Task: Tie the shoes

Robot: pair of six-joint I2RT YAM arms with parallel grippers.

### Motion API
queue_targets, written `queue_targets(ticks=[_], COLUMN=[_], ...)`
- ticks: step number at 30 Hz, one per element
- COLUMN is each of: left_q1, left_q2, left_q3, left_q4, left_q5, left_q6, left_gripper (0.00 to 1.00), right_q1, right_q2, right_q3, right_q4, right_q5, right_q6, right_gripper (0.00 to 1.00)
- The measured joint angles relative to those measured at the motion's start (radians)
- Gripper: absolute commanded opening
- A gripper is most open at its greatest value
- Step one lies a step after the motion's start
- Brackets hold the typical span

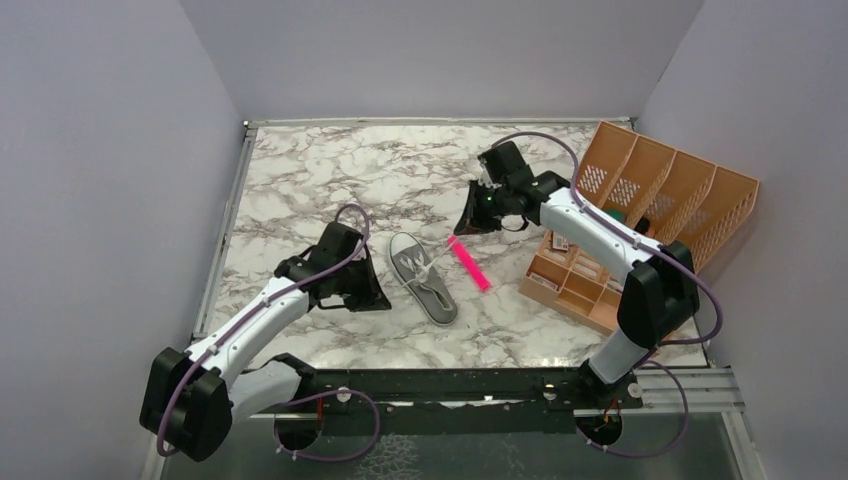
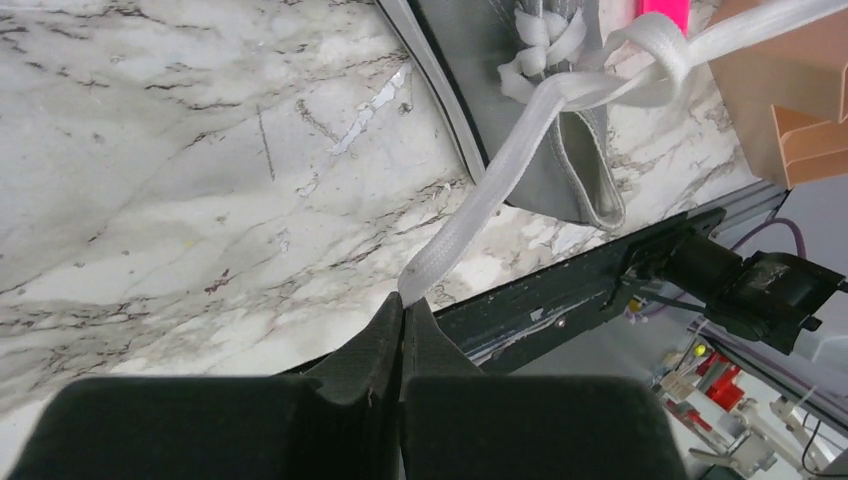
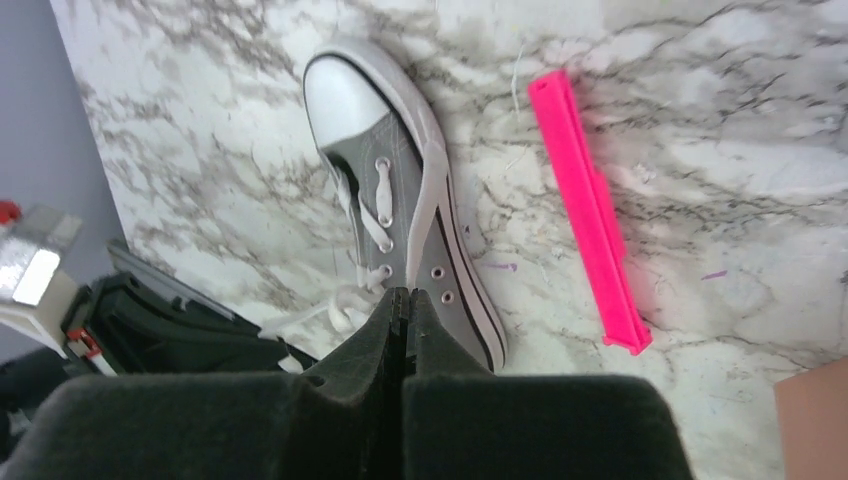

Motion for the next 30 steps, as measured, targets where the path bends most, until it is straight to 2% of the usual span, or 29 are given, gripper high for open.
queue_targets(ticks=[6, 17, 22, 30], left_q1=[0.000, 0.010, 0.034, 0.079], left_q2=[-0.087, -0.165, -0.212, -0.272], left_q3=[0.000, -0.003, 0.017, 0.019], left_q4=[-0.072, -0.307, -0.446, -0.539], left_q5=[-0.094, -0.293, -0.374, -0.482], left_q6=[-0.062, -0.297, -0.383, -0.505], left_gripper=[0.00, 0.00, 0.00, 0.00], right_q1=[-0.051, -0.111, -0.158, -0.194], right_q2=[0.027, 0.086, 0.079, 0.076], right_q3=[0.067, 0.090, 0.037, -0.049], right_q4=[-0.002, -0.052, -0.057, -0.045], right_q5=[0.053, 0.146, 0.170, 0.167], right_q6=[0.037, 0.090, 0.120, 0.132], right_gripper=[0.01, 0.01, 0.01, 0.01])
